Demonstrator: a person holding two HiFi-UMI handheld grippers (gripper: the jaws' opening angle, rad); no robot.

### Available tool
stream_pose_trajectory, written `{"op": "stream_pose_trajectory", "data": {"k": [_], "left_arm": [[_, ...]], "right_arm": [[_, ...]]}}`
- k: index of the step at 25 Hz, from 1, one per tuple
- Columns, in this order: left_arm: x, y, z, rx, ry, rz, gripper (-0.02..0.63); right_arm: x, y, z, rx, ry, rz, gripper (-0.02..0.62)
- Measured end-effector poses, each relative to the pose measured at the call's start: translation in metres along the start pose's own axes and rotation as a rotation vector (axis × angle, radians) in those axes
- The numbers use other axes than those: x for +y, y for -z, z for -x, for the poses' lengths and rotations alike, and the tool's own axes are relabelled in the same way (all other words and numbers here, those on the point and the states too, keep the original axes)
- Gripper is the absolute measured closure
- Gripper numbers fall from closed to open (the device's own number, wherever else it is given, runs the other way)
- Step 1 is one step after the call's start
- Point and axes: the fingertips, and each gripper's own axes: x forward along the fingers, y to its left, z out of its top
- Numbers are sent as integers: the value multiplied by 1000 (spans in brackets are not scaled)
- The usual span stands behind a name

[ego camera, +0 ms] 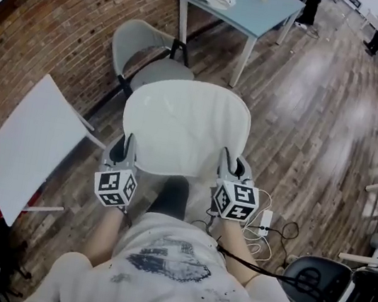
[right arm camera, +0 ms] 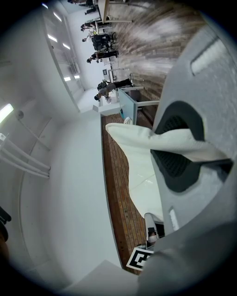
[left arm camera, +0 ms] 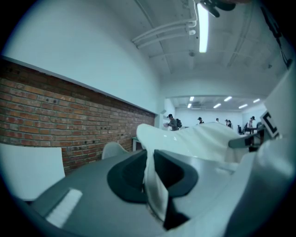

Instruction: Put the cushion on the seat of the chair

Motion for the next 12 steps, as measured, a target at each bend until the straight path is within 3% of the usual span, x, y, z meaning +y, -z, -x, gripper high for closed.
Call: {"op": "stream_pose_trajectory", "data": {"k": [12], "left_arm": [[51, 0, -165, 45, -35, 41, 565]], "right_arm": [[-36, -27, -175, 69, -23, 9, 555]]}}
